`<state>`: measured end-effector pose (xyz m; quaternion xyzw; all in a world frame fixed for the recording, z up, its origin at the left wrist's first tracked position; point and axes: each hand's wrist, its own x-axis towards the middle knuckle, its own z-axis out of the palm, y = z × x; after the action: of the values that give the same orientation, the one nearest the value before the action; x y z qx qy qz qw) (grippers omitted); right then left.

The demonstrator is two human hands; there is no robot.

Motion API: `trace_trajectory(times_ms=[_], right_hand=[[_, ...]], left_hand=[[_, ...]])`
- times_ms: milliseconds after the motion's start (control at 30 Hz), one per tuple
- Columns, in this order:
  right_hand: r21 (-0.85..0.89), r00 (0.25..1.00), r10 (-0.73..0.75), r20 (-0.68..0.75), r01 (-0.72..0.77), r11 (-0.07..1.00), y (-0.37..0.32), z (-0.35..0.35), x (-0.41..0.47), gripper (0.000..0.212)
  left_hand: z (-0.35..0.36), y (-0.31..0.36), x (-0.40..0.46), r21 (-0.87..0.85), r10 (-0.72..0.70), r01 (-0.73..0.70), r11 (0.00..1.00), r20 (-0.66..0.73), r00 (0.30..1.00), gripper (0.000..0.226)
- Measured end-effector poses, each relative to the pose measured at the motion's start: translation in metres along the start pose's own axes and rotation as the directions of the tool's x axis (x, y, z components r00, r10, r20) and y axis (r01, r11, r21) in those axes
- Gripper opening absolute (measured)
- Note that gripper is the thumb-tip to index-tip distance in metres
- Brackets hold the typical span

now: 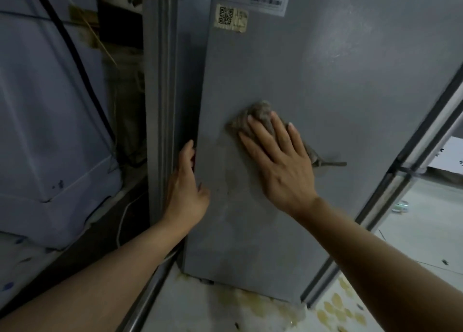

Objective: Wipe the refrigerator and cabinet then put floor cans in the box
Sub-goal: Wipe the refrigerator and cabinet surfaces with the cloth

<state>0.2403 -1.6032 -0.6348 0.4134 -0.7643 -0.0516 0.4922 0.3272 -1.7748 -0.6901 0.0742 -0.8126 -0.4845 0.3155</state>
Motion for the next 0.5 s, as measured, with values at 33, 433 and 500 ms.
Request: trace_trajectory(times_ms=[33, 433, 500], right_hand=[[0.011, 1.000, 0.020, -0.008, -0.020, 1.000, -0.005, 0.004, 0.001, 0.057], [-0.073, 0.906, -0.337, 0.257, 0.366, 0.928, -0.044, 0.020, -0.022, 0.056], [-0.053, 0.947, -0.285, 0.147, 0.295, 0.954, -0.043, 0.017, 0.007, 0.054]], left_hand=[[0.001, -0.005, 0.001, -0.022, -0.024, 0.024, 0.999, 0.004, 1.000, 0.082], [-0.018, -0.027, 0.006, -0.221, -0.257, 0.294, 0.930, 0.180, 0.949, 0.058], [-0.023, -0.029, 0.009, -0.279, -0.303, 0.350, 0.894, 0.199, 0.932, 0.055]])
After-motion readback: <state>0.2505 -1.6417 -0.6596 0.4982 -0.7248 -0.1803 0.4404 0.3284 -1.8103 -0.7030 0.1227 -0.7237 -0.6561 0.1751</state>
